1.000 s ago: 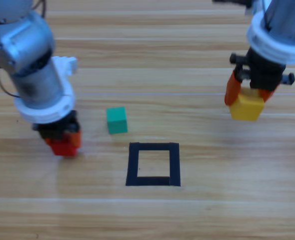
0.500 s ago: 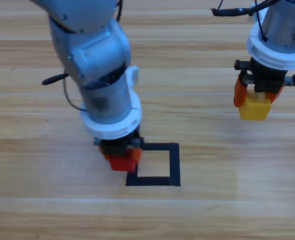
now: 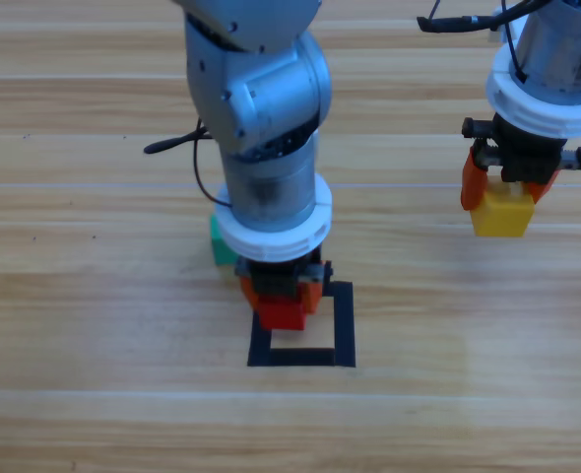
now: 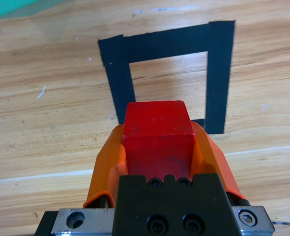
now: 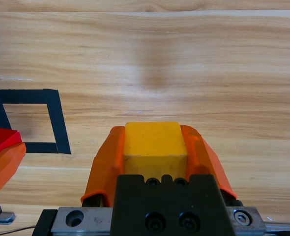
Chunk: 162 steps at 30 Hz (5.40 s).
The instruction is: Stack the blocks in the rectangular block: red at the bottom, yellow in the middle, green on top
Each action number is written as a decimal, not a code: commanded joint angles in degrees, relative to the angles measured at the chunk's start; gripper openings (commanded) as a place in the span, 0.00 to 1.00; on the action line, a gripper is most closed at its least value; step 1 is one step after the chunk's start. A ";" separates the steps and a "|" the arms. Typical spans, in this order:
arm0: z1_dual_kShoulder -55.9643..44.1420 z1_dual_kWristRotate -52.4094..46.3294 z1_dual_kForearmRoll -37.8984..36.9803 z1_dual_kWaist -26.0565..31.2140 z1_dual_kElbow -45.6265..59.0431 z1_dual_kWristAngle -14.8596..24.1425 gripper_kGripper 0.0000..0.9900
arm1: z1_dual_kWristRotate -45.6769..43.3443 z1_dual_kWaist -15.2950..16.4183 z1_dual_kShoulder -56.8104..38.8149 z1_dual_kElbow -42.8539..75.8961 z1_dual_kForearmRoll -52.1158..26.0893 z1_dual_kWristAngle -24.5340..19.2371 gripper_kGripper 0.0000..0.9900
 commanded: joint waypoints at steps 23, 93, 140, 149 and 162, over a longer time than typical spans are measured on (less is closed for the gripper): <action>6.86 -7.68 2.41 -3.27 -6.33 -1.61 0.03 | -0.49 -0.70 1.01 0.46 0.82 -1.08 0.00; 4.14 -6.19 14.54 -3.79 -20.05 3.84 1.00 | -0.75 -0.70 0.84 0.55 0.56 -0.91 0.00; -0.08 29.23 20.61 27.67 -19.34 2.08 1.00 | 9.18 17.14 23.07 -33.91 14.88 1.91 0.00; -1.49 32.66 20.52 32.24 -17.41 0.32 1.00 | 9.97 17.93 26.24 -38.56 17.34 1.91 0.00; -4.13 34.68 20.43 32.59 -14.95 -0.91 1.00 | 11.73 18.90 27.82 -38.56 18.05 2.43 0.00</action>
